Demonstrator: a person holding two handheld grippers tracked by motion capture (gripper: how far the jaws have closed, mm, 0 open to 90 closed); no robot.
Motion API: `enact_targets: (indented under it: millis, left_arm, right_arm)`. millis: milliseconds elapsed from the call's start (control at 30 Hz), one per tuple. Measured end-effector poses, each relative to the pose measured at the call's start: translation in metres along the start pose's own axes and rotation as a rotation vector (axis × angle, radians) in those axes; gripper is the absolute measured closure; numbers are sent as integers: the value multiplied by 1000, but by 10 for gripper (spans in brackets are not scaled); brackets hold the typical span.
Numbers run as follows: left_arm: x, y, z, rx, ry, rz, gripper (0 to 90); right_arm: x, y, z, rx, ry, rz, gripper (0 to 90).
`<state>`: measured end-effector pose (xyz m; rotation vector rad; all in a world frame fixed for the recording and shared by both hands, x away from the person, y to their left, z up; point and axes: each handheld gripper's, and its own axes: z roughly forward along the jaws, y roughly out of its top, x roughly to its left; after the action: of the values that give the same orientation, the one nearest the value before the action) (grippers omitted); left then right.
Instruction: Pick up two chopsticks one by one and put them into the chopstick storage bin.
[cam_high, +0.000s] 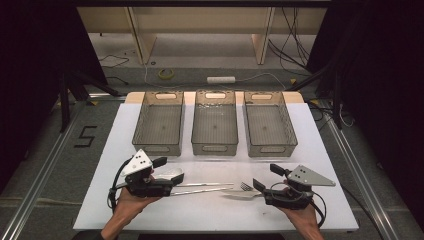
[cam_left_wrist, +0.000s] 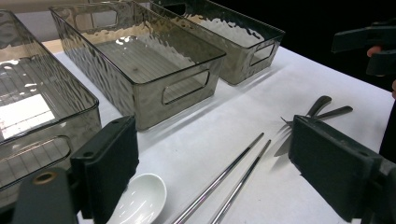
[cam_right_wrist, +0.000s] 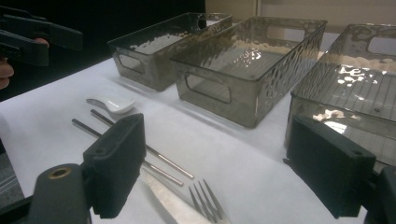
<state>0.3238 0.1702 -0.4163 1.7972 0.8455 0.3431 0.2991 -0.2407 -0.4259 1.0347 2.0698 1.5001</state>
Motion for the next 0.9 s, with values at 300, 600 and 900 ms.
enact_targets:
  millis: [300, 600, 900]
  left_arm:
    - [4, 8, -2, 53, 5, -14, 157]
    - [5, 21, 9, 217, -20, 24, 170]
    - [2, 30, 41, 524, -50, 122, 197]
  right_arm:
    - [0, 0, 0, 5, 3, 5, 212]
    - [-1, 0, 1, 15, 8, 7, 214]
    - [-2, -1, 4, 44, 42, 8, 211]
